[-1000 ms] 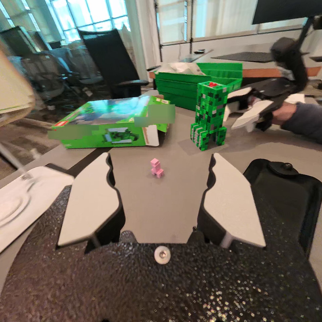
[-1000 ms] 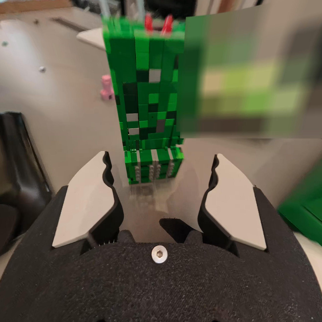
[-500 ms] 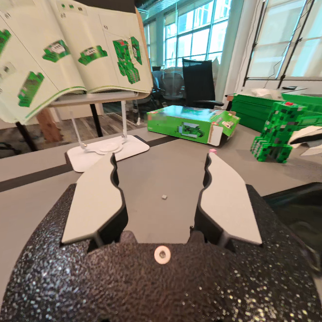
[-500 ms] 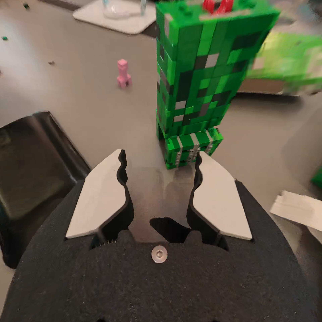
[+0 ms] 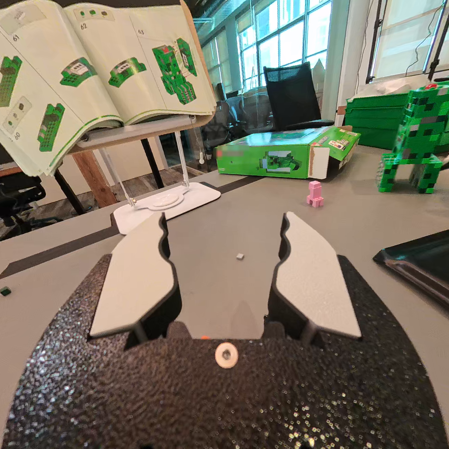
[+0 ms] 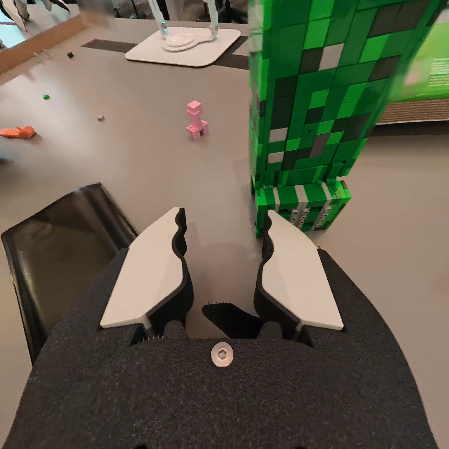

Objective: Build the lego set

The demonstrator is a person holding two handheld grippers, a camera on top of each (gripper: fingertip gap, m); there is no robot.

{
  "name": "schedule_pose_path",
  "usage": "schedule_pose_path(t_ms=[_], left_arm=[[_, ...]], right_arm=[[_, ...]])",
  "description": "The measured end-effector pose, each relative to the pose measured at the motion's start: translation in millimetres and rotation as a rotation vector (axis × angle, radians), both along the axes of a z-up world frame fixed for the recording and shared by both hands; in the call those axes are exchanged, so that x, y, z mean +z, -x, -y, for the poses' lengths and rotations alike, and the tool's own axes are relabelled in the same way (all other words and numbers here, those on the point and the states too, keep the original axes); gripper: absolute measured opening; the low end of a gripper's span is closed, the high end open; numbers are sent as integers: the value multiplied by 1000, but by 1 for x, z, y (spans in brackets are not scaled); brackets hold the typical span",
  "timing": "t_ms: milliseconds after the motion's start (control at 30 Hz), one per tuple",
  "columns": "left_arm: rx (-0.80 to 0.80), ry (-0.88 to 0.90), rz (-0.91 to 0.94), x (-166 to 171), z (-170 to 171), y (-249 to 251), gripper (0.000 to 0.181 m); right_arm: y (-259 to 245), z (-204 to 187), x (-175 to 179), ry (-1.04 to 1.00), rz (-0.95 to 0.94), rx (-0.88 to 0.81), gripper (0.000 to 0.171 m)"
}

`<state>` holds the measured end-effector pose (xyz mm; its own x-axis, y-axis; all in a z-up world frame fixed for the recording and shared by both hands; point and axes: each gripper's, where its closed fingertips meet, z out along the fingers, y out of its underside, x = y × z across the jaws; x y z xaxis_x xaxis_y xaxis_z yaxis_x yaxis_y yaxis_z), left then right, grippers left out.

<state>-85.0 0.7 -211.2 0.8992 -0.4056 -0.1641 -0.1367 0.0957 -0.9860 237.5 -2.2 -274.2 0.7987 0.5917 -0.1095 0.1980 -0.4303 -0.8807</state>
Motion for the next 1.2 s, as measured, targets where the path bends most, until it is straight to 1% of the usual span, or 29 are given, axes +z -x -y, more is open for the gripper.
schedule_pose_path(t_ms=[133, 167, 233, 333, 433, 567, 633, 733, 833, 933, 1033, 1100, 1200], left_arm=[[-20, 11, 17, -1, 1, -1, 88], [-28, 17, 28, -1, 1, -1, 88], [-37, 32, 51, -2, 0, 0, 88], [-35, 41, 86, -1, -1, 4, 88], [-26, 50, 111, -1, -3, 6, 87], [-48, 49, 109, -1, -3, 1, 86], [-48, 47, 110, -1, -5, 1, 85], [-53, 51, 141, 1, -5, 4, 84], [-39, 52, 172, 2, -7, 11, 84], [-31, 57, 183, 2, -8, 15, 84], [-29, 49, 179, 2, -8, 16, 83], [-23, 37, 162, 2, -8, 17, 83], [-25, 26, 151, 3, -8, 17, 83]], right_arm=[[6, -2, -10, -3, 97, -25, 56], [6, -2, -13, 15, 121, -32, 52], [7, 2, -17, 56, 151, -26, 50], [7, 14, -4, 29, 161, -57, 47], [16, 27, 16, -24, 96, -95, 45], [56, 36, 42, -148, 11, -104, 48], [84, 40, 54, -240, 0, -83, 48], [129, 41, 67, -319, -27, -12, 47], [165, 22, 78, -383, -66, 25, 48], [199, -11, 88, -417, -113, 69, 46], [228, -44, 97, -456, -172, 74, 46], [241, -58, 94, -505, -199, 64, 48], [254, -58, 75, -519, -187, 106, 46]])
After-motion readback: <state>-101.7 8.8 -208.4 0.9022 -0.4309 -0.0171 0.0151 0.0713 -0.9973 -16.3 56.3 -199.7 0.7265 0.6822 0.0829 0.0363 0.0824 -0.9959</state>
